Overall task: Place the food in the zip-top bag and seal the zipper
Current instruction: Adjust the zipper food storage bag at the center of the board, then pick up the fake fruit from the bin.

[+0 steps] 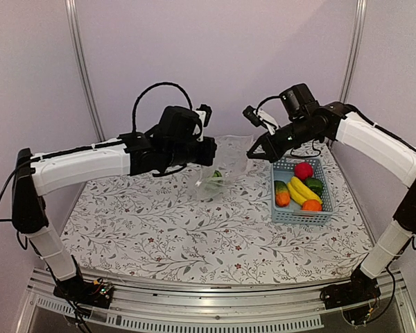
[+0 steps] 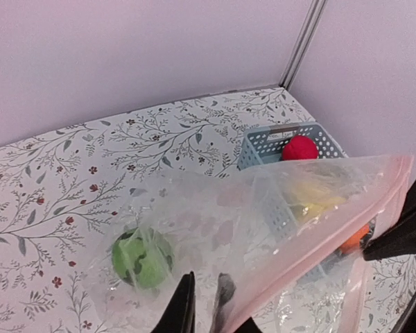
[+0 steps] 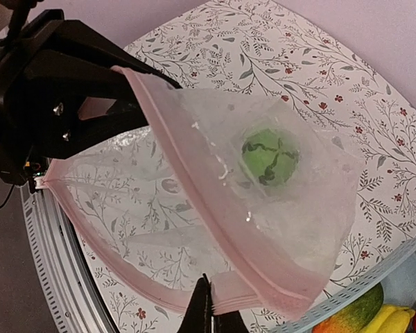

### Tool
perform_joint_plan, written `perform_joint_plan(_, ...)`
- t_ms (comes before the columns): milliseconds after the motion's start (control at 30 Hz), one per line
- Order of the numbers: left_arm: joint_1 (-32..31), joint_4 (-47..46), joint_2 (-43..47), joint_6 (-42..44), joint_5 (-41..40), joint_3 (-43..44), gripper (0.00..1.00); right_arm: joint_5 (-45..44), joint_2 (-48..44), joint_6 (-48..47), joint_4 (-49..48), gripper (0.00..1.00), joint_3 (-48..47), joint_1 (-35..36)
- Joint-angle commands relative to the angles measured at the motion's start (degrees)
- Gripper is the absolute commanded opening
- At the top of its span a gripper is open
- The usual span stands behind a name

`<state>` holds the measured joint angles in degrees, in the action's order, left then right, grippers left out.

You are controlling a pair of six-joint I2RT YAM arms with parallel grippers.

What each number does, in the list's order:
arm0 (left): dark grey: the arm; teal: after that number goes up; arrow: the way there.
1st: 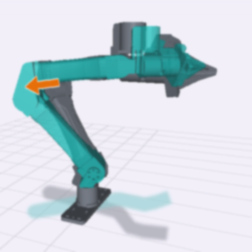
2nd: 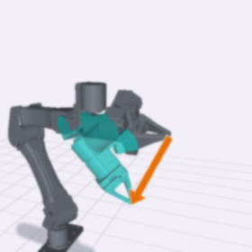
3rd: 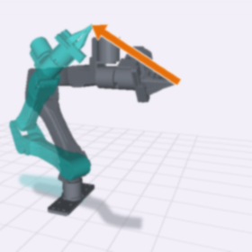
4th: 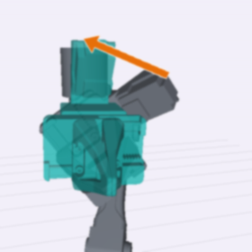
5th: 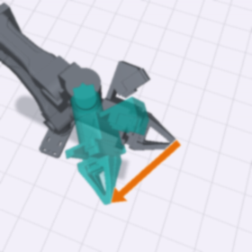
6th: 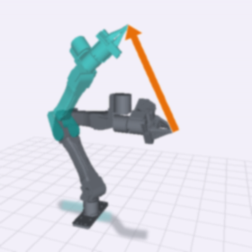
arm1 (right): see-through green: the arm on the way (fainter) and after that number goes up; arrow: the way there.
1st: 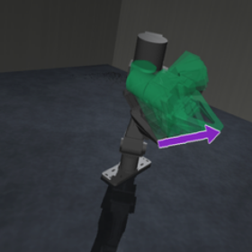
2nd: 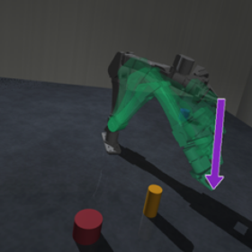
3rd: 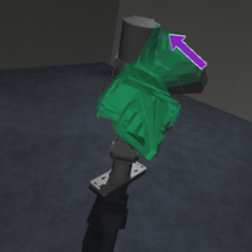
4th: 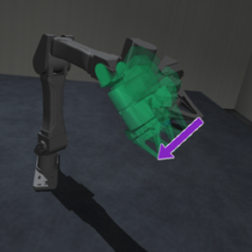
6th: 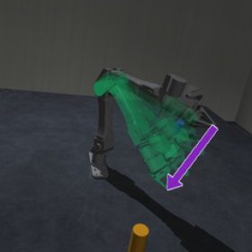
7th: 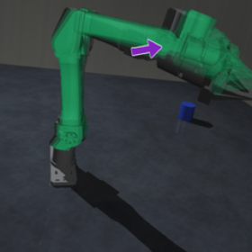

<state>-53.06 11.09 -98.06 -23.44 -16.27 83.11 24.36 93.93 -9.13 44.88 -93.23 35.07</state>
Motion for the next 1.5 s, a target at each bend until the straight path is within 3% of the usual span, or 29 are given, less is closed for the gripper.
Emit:
perform_joint_plan(0, -1.4, 13.6, -2.0, 6.6, -7.9, 6.6, 0.07, 2.4, 0.0, -2.8, 5.8, 0.0, -2.1, -0.4)
perform_joint_plan(67, -1.8, 17.3, -3.5, 8.3, -8.0, 9.9, 0.0, 3.0, 1.2, -3.6, 8.0, 0.0, -3.6, -0.4)
perform_joint_plan(200, -2.0, 23.1, -6.3, 11.0, -8.5, 15.9, 0.0, 3.3, 2.3, -4.7, 9.2, 0.0, -7.8, -1.2)
perform_joint_plan(367, -0.4, 22.7, -6.9, 13.4, -8.0, 19.1, 0.0, 8.6, 3.9, -4.8, 10.1, 0.03, -12.8, -3.8)
perform_joint_plan(467, 2.2, 23.3, -6.9, 14.8, -9.9, 22.0, 0.0, 12.3, 6.0, -6.2, 11.6, 0.29, -16.3, -5.3)
perform_joint_plan(633, 8.0, 24.8, -4.9, 18.4, -12.4, 25.5, 0.0, 20.5, 6.3, -7.5, 12.9, 0.56, -19.6, -11.7)
perform_joint_plan(800, 12.4, 24.4, -2.6, 22.2, -13.3, 25.1, 0.0, 24.6, 3.5, -10.8, 12.8, 0.63, -15.8, -17.6)
perform_joint_plan(933, 12.8, 20.8, -0.9, 22.7, -11.6, 19.9, 0.0, 18.1, 1.1, -11.8, 10.9, 0.64, -10.5, -20.4)
perform_joint_plan(1167, 12.8, 14.8, -4.4, 15.2, 8.2, 13.4, 0.0, 0.4, -0.8, -11.1, 3.2, 0.61, 2.2, -25.1)
perform_joint_plan(1467, 12.7, 12.1, -6.1, 14.7, 10.9, 9.6, 0.0, -15.5, 4.7, -11.4, -3.3, 0.57, 9.2, -26.8)
